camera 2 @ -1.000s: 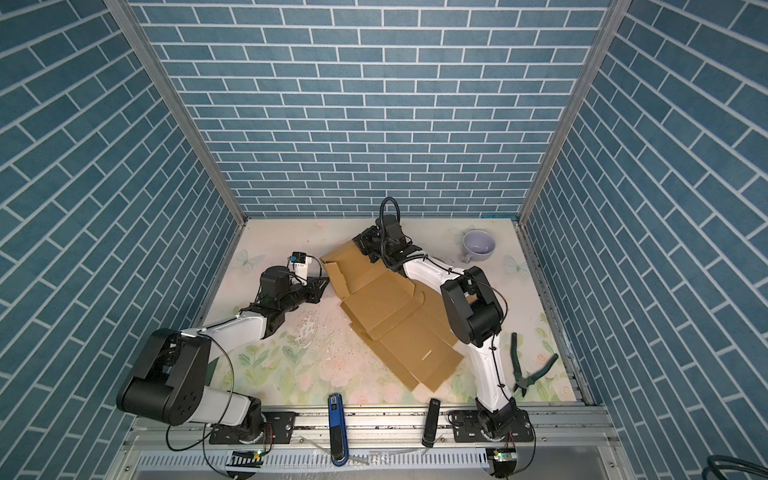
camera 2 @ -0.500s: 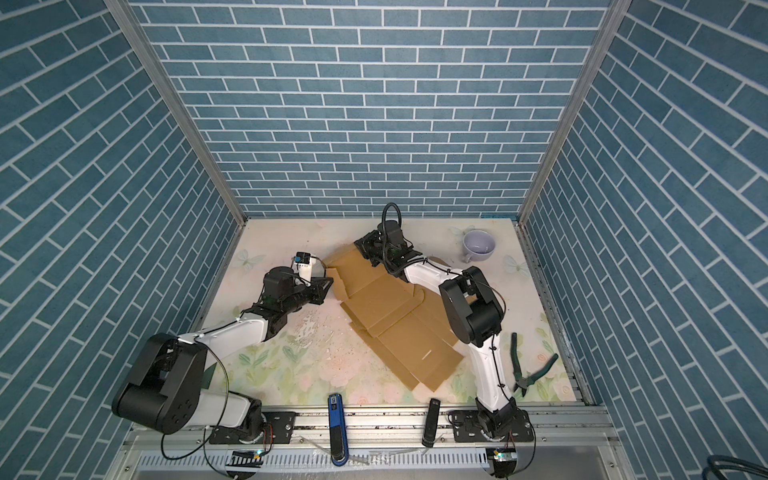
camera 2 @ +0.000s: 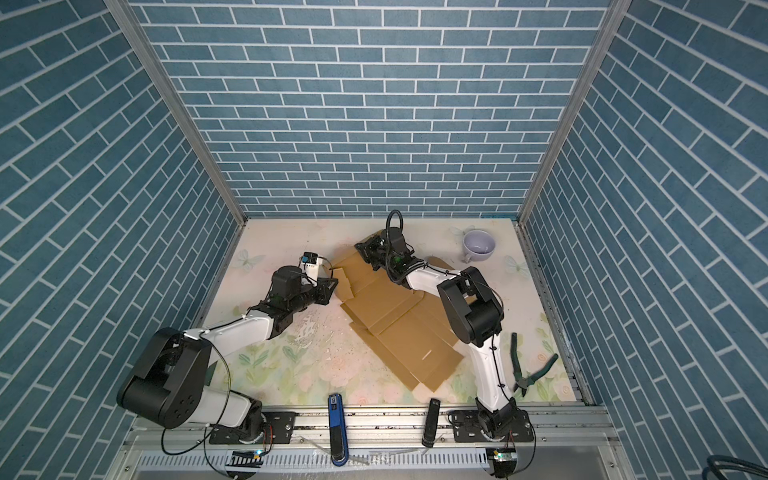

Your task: Fold the paper box

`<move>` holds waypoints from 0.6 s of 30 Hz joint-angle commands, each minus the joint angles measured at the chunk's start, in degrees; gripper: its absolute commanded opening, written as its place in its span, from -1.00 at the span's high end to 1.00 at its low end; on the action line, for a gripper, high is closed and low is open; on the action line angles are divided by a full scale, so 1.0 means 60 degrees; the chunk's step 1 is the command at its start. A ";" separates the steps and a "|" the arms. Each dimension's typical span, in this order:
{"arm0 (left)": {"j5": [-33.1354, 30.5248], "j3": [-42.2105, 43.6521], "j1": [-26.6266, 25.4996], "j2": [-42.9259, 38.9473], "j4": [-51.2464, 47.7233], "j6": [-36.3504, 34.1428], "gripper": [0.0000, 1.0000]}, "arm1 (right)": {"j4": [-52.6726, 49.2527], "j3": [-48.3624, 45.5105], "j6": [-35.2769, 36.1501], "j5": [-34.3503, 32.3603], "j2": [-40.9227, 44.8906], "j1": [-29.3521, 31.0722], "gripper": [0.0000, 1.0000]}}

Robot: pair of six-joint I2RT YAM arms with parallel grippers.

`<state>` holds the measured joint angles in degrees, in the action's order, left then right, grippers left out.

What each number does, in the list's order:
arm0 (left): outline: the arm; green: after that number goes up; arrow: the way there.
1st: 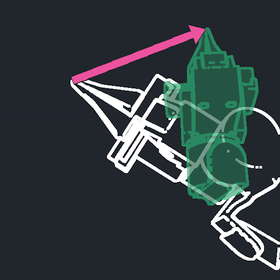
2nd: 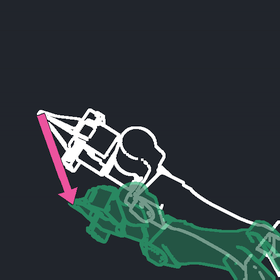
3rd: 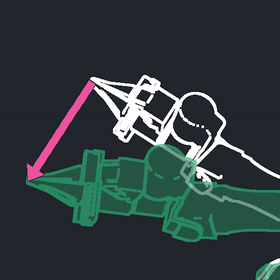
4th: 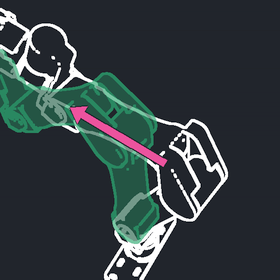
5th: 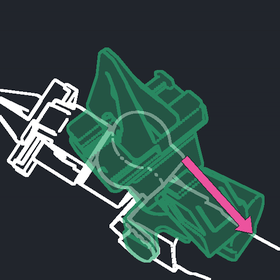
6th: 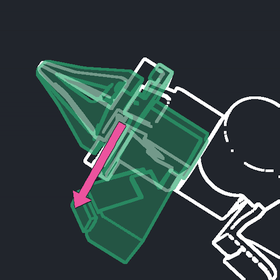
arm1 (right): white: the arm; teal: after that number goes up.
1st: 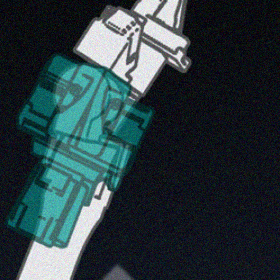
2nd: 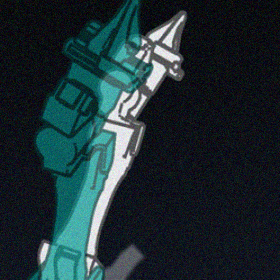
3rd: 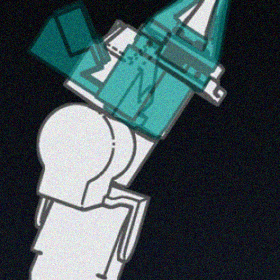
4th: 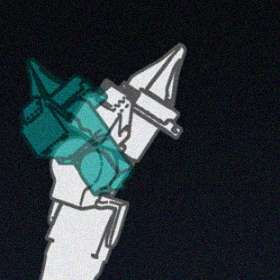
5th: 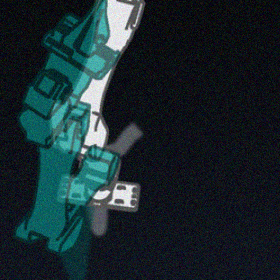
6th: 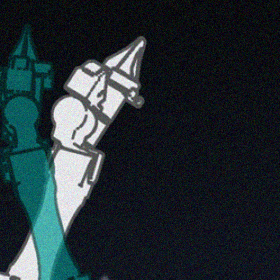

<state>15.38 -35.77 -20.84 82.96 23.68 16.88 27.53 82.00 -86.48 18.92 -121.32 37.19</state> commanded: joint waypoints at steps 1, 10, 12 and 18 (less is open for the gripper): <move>-0.0472 -0.0274 -0.0304 0.0190 -0.0130 -0.0123 0.49 | 0.0353 -0.0295 0.0262 0.0143 0.0474 -0.0017 1.00; -0.1625 -0.0143 -0.0840 0.0154 -0.0194 0.0144 0.44 | 0.1050 -0.0807 0.0259 0.0136 0.0537 -0.0017 1.00; -0.1843 -0.0061 -0.0917 0.0106 -0.0148 0.0243 0.42 | 0.1254 -0.0945 0.0262 0.0114 0.0575 -0.0028 1.00; -0.2387 0.0086 -0.1208 0.0035 -0.0085 0.0446 0.33 | 0.1931 -0.1329 0.0497 0.0246 0.0620 -0.0037 1.00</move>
<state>3.62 -35.97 -27.11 83.64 22.96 18.76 35.53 76.42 -85.47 18.98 -120.01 36.80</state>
